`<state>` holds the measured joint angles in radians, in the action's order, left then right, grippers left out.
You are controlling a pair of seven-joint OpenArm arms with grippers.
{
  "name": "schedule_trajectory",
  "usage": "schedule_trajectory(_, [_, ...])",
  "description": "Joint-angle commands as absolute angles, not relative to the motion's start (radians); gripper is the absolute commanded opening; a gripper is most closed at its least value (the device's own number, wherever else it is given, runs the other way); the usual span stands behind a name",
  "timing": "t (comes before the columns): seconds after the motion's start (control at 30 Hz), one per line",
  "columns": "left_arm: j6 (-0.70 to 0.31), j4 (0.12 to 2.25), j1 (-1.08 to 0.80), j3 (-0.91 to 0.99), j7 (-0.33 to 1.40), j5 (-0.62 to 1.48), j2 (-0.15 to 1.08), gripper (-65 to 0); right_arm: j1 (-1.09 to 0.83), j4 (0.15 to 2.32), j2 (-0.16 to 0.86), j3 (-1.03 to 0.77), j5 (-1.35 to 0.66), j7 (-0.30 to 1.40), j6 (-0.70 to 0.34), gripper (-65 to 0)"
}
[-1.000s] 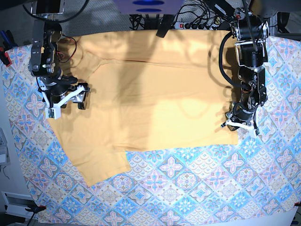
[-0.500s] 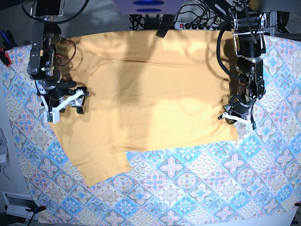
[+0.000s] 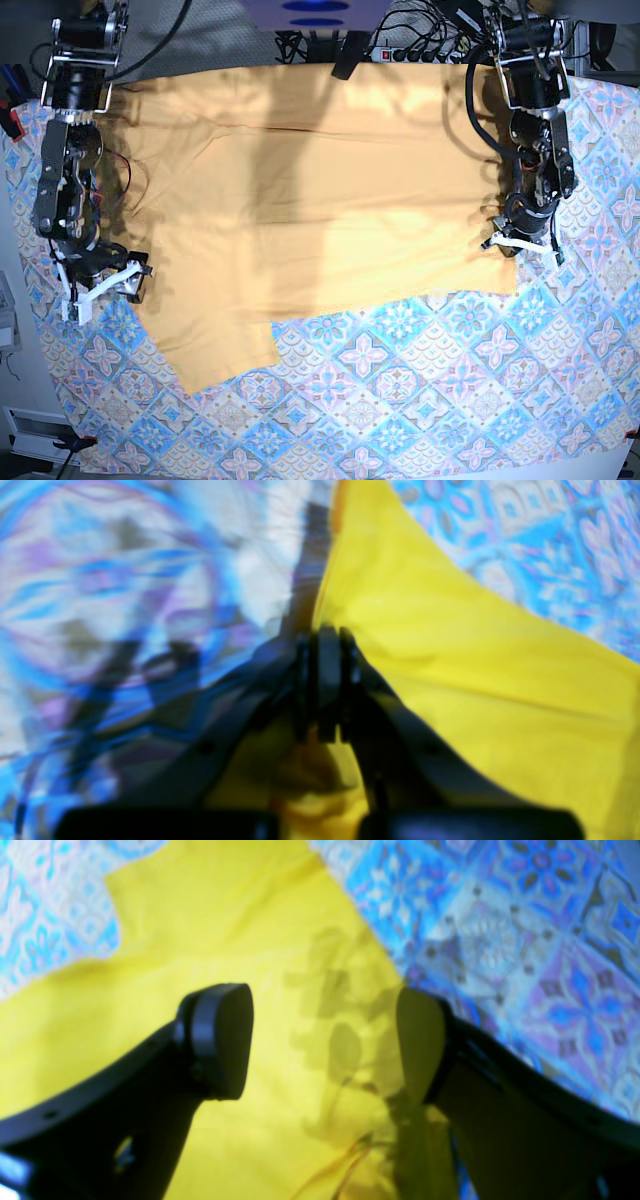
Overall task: Fold the T-shirt properly
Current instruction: 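Pinch the shirt's side edges with both grippers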
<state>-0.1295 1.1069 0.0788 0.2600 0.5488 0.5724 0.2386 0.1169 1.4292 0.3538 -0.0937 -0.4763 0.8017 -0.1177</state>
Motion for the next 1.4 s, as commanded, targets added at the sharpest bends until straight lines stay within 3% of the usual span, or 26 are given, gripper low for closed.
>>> schedule_trajectory(0.0, [-0.143,1.136,0.096,0.260,0.529,0.579,0.246,-65.0,0.160,1.405,0.378,-0.101,-0.475,0.779,-0.140,-21.9])
schedule_trajectory(0.23, [-0.143,1.136,0.087,0.263,0.529,0.584,0.251,-65.0,0.294,1.162,0.384,0.005,-0.352,0.680,-0.166,-22.2])
schedule_trajectory(0.4, [-0.143,1.136,0.088,0.263,0.529,0.584,0.248,-65.0,0.363,0.958,0.384,0.142,-0.222,0.510,-0.168,-22.2])
schedule_trajectory(0.63, [-0.143,1.136,0.088,0.263,0.529,0.584,0.248,-65.0,0.464,0.668,0.389,0.199,-0.208,0.288,-0.170,-22.2])
schedule_trajectory(0.83, [-0.143,1.136,0.088,0.263,0.529,0.584,0.248,-65.0,0.510,0.553,0.389,0.199,-0.193,0.186,-0.251,-22.3])
schedule_trajectory(1.37, [-0.143,1.136,0.088,0.263,0.529,0.585,0.245,-65.0,0.538,0.341,0.387,0.200,-0.159,-0.013,-0.255,-22.5])
